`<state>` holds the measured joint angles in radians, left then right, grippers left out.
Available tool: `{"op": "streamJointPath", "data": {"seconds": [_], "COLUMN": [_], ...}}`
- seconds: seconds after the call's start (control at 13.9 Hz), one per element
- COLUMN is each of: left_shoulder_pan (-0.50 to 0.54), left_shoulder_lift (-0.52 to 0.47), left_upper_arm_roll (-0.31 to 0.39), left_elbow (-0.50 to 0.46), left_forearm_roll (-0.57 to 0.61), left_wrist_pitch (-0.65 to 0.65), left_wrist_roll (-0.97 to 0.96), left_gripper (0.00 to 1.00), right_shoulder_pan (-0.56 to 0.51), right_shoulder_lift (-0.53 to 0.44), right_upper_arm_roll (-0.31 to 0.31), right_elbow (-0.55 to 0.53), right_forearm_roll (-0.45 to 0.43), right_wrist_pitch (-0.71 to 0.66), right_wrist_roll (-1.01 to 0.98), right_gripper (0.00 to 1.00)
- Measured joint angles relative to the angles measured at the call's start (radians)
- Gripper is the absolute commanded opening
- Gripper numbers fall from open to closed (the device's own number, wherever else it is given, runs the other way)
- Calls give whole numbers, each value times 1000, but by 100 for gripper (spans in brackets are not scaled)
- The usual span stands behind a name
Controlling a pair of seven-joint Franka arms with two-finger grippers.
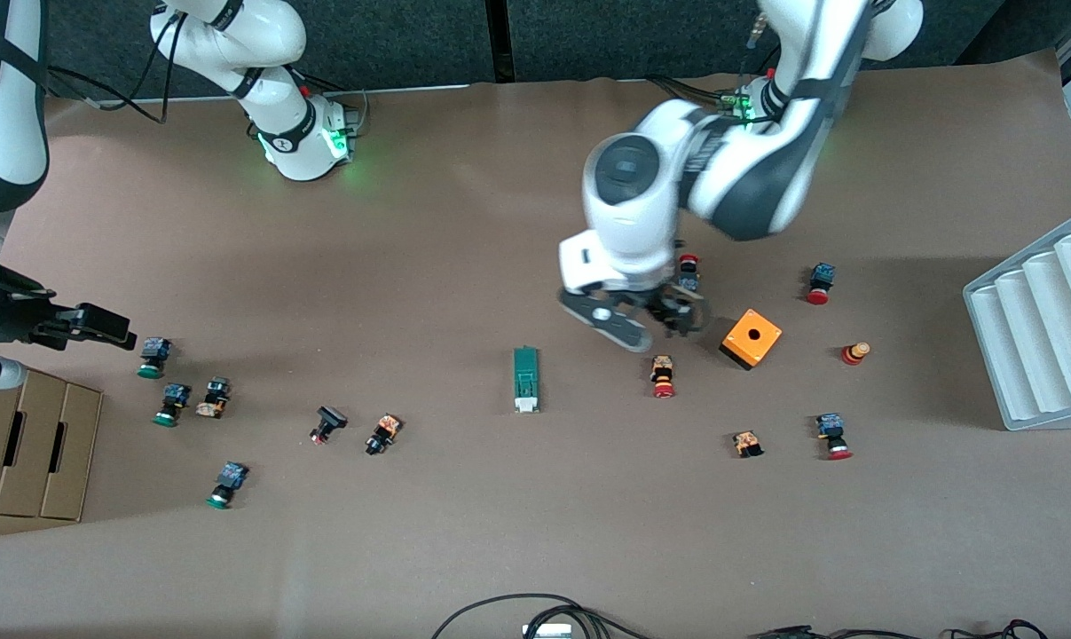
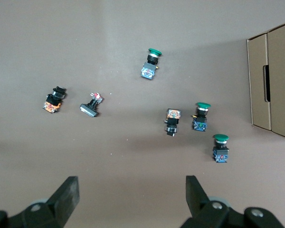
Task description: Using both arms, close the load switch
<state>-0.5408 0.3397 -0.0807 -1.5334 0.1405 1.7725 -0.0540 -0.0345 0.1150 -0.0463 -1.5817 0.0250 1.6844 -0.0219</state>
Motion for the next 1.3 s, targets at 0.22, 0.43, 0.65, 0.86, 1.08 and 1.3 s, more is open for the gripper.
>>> {"op": "streamJointPath", "data": {"seconds": [0.22,0.43,0.65,0.86,1.08,1.3], "left_shoulder_pan": [127,250,373,450,453,453], "left_shoulder_lift": [-46,-60,-88,-175,-298,-330], "left_upper_arm_roll": [0,2,4,5,1,0], "left_elbow": [46,114,124,5,-170,-193], "left_forearm_roll": [-57,-65,-67,-120,-143,-143], "left_wrist_pitch": [-63,-92,-103,-58,53,36], "left_wrist_roll": [6,7,6,-6,-75,-90], "left_gripper": [100,100,100,100,100,100], "right_shoulder_pan": [0,1,8,7,7,9], "right_shoulder_lift": [-44,-89,-104,-103,-102,-99], "right_upper_arm_roll": [0,2,5,2,1,5], "right_elbow": [-48,-72,-74,-76,-83,-91], "right_forearm_roll": [0,0,0,0,0,0], "right_wrist_pitch": [14,9,8,8,8,8], "right_wrist_roll": [0,0,2,2,2,2], "right_gripper": [100,100,100,100,100,100]}}
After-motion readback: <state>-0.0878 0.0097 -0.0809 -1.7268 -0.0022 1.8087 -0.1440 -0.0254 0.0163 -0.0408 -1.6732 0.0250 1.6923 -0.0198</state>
